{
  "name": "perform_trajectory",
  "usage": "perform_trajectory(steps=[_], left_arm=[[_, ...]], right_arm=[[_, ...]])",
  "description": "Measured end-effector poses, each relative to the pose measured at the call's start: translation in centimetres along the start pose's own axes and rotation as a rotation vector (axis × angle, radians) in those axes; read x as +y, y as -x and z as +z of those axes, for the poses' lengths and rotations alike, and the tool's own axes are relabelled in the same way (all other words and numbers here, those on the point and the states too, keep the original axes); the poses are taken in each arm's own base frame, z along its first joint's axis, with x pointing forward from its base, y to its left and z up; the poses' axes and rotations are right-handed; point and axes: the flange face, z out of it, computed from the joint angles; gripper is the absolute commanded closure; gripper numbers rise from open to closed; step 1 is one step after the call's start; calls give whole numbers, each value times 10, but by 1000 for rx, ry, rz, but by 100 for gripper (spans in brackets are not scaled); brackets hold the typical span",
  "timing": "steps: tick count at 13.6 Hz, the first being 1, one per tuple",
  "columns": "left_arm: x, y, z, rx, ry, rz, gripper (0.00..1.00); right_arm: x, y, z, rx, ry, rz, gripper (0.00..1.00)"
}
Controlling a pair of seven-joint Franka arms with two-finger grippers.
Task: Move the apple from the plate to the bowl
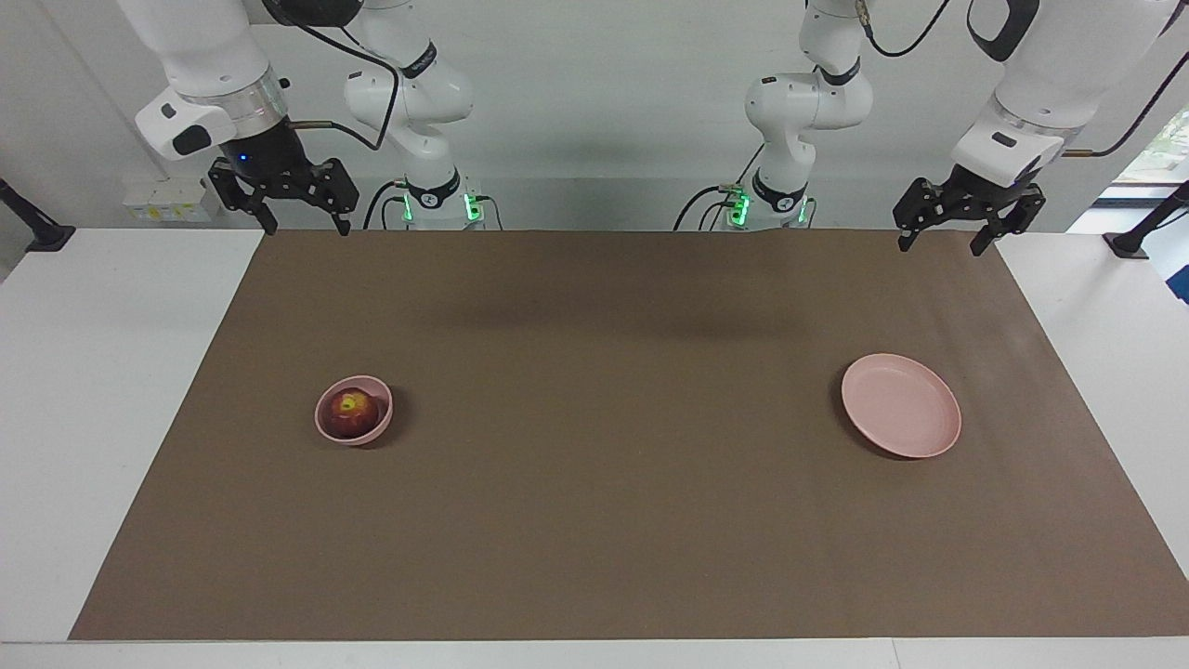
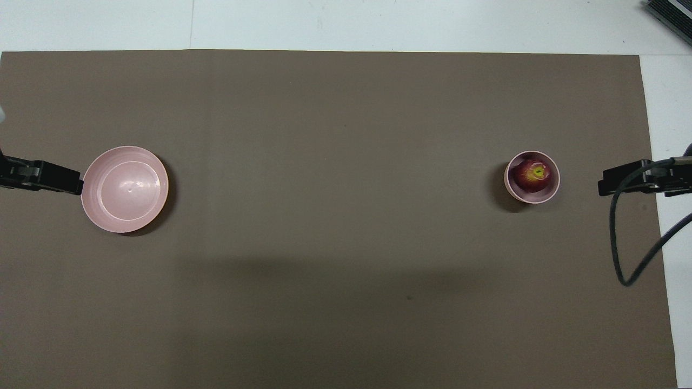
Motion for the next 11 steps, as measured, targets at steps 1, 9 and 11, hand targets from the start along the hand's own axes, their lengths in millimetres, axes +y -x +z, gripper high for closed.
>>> perform_trajectory(steps=[1,9,11], left_arm=[[0,0,0,0,0,0,0],[0,0,0,0,0,0,0],[0,0,0,0,0,0,0]], right_arm=[[0,0,0,0,0,-8,0],[5,0,1,-2,0,-66,0],[6,0,1,-2,0,-64,0]])
